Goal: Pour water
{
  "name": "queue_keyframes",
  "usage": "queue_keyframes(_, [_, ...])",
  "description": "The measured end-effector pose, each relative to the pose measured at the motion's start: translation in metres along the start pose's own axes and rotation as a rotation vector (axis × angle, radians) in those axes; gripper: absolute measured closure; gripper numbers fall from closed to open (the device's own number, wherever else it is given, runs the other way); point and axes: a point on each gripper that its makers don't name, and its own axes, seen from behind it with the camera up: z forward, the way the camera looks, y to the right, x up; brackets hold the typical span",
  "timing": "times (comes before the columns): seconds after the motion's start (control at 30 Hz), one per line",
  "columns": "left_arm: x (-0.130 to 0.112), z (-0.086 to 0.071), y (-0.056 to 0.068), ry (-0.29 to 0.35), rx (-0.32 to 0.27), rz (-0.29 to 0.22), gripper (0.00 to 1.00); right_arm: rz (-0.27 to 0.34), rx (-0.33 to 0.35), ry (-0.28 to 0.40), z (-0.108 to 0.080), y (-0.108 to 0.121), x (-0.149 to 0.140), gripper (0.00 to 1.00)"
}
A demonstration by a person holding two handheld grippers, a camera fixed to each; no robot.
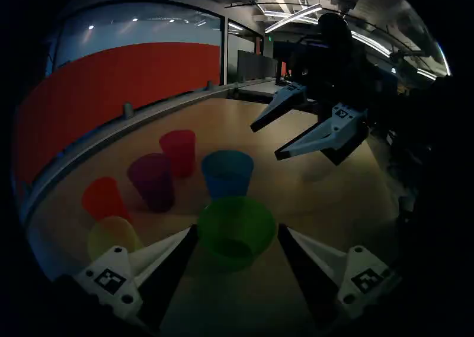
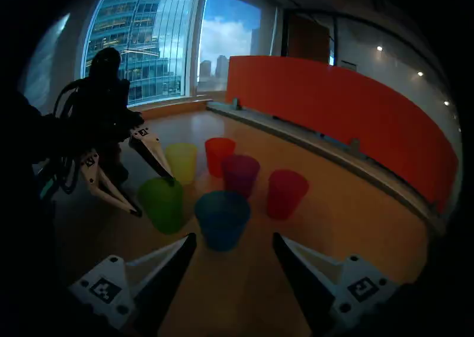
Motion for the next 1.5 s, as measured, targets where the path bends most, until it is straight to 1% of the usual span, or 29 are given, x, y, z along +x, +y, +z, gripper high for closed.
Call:
queue_keyframes(0.3, [0.001,0.012,0.002,-0.022,-0.002,0.012,0.00,0.002,-0.001,0.002,-0.001,0.003,-0.001,0.01])
queue_keyframes(0.43, [0.001,0.015,0.001,-0.025,0.000,0.003,0.01,0.002,-0.002,-0.001,-0.001,0.004,-0.002,0.00])
queue_keyframes(0.5, [0.001,0.015,-0.001,-0.026,0.004,-0.003,0.07,0.001,-0.003,-0.001,-0.001,0.004,-0.002,0.00])
queue_keyframes(0.57, [0.001,0.016,-0.001,-0.027,0.003,-0.003,0.09,0.001,-0.004,-0.001,-0.001,0.004,-0.002,0.00])
queue_keyframes(0.8, [0.002,0.015,-0.001,-0.030,0.003,0.009,0.10,0.003,-0.001,0.001,-0.001,0.003,-0.001,0.00])
queue_keyframes(0.93, [0.003,0.012,-0.001,-0.025,0.004,0.012,0.10,0.005,0.005,0.001,0.002,0.001,-0.001,0.01])
queue_keyframes(1.1, [0.008,0.005,-0.001,-0.010,0.008,0.012,0.10,0.002,0.011,0.001,0.007,-0.002,0.000,0.01])
queue_keyframes(1.5, [0.024,-0.014,-0.011,0.044,0.038,-0.008,0.10,0.002,0.031,-0.004,0.024,-0.010,0.002,0.01])
